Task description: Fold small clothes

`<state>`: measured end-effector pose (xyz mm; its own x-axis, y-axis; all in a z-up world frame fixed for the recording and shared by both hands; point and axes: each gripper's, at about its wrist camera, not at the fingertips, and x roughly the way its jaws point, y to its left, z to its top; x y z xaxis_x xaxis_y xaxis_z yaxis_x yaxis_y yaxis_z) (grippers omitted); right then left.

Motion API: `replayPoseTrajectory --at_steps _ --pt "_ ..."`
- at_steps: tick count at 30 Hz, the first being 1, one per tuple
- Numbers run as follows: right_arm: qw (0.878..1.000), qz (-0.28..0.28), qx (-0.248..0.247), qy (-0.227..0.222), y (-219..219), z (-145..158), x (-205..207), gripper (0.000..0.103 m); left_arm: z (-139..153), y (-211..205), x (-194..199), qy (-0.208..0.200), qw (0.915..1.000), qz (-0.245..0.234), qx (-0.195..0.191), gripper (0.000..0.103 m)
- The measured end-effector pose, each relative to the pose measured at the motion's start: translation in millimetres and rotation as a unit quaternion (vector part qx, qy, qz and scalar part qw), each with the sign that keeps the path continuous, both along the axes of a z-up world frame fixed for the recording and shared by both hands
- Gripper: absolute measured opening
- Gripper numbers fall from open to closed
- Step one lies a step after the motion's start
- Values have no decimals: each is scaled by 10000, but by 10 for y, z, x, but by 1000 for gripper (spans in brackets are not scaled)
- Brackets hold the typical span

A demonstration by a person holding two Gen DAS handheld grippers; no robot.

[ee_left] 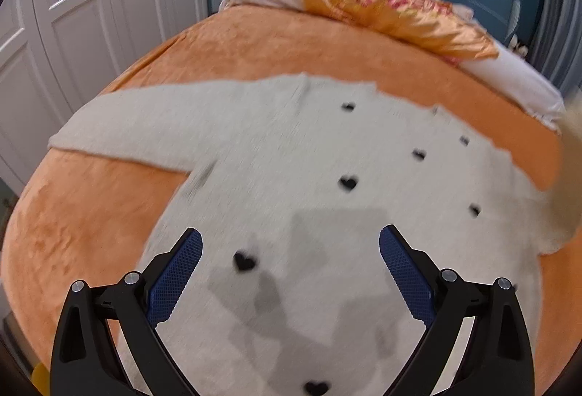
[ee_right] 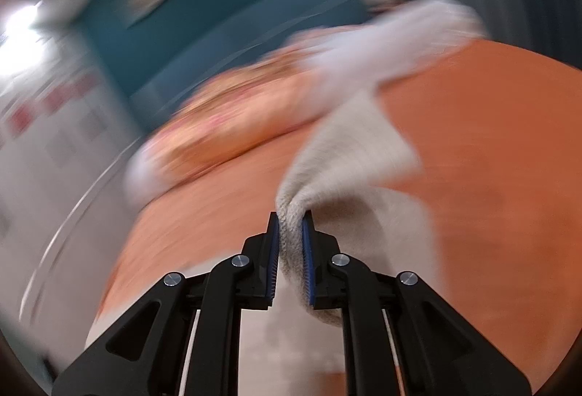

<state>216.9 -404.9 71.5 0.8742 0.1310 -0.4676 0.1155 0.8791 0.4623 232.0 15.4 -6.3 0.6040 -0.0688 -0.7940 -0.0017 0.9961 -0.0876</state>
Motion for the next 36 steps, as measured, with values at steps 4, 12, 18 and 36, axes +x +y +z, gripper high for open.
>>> replayPoseTrajectory --at_steps 4,12,18,36 --pt "9858 1272 -818 733 1485 -567 602 23 49 -56 202 25 9991 -93 -408 97" --pt "9819 677 -1355 1133 1492 -942 -84 57 -361 -124 751 623 9902 -282 -1222 97" --pt "9789 -870 -893 1616 328 -1072 -356 63 -842 -170 1038 930 9837 137 -1535 94" --pt "9771 -795 -593 1885 82 -1527 159 9 -813 -35 1480 613 9947 -175 -805 4"
